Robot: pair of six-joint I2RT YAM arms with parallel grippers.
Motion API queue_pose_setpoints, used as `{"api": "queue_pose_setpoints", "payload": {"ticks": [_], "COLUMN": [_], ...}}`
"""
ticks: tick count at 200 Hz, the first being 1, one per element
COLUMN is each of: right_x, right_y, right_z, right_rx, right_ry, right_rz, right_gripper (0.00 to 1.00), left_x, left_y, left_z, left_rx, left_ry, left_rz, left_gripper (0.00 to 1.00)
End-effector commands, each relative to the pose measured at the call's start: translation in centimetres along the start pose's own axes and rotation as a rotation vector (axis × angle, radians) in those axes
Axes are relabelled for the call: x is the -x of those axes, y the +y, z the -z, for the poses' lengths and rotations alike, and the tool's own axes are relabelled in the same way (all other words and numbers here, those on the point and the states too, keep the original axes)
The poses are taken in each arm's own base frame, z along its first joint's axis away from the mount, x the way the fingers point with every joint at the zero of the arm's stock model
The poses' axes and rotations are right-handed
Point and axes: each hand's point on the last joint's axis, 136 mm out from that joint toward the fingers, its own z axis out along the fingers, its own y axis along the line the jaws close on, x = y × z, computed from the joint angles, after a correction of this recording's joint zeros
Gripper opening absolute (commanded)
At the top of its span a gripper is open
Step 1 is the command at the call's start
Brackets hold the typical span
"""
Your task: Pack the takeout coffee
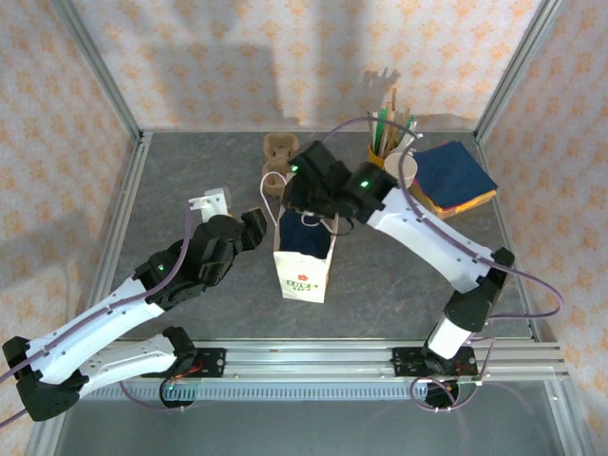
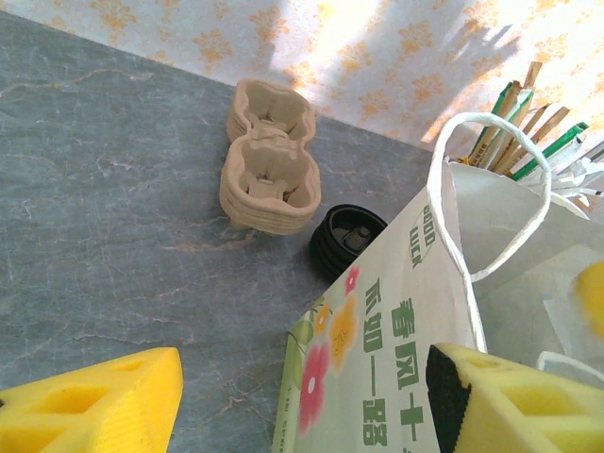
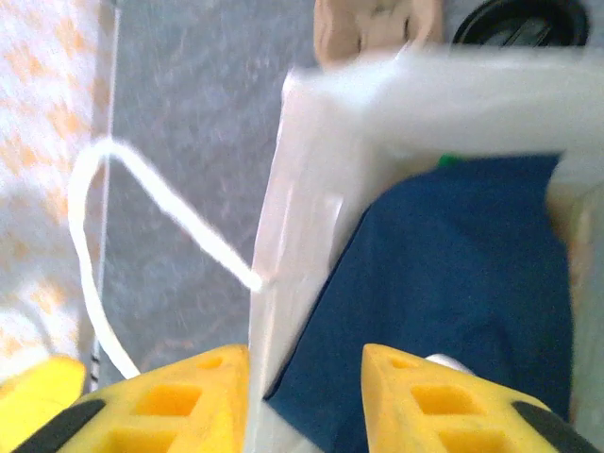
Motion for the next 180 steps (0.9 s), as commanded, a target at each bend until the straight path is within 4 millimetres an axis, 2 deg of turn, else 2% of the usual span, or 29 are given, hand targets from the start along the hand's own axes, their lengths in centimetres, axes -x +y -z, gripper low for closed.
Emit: {"api": "queue_pose_setpoints", "payload": {"ticks": [1,20,42,66,89,102,116,135,180], "right_x": [5.8,9.3,13.0,16.1,18.1,18.6,18.7,18.4,18.0], "right_y": [-1.1,-2.9,-6.9,-12.5,-19.1,-23.3,-28.1,-32.9,-39.6], "right_z": [5.4,8.1,10.3,11.8,12.1,11.5,10.9,9.5,6.5], "right_rx": [0.053,0.081,0.077,-0.007,-0.171,-0.272,-0.358,-0.397,-0.525], "right_ry": [-0.202,-0.317,-0.423,-0.527,-0.594,-0.610,-0.609,-0.583,-0.515], "right_rz": [-0.009,-0.022,-0.067,-0.088,-0.117,-0.160,-0.245,-0.337,-0.386], "right_gripper": [0.42,0.48,0.53,0.58,0.62,0.63,0.68,0.72,0.78], "left_x": [1.2,1.2,1.3,1.4,1.4,1.4,1.5,1.4,1.3], "left_y": [0.3,0.4,0.4,0.5,0.6,0.6,0.6,0.5,0.4], "left_z": [0.5,0.5,0.5,0.4,0.3,0.3,0.3,0.1,-0.2], "left_rx": [0.004,0.009,0.014,0.024,0.031,0.033,0.035,0.034,0.039], "left_ry": [-0.039,-0.042,-0.045,-0.050,-0.055,-0.056,-0.059,-0.057,-0.054], "left_rz": [0.024,0.023,0.018,0.011,0.004,0.002,-0.001,-0.003,-0.015], "left_gripper": [0.71,0.71,0.71,0.72,0.72,0.72,0.72,0.72,0.73]}}
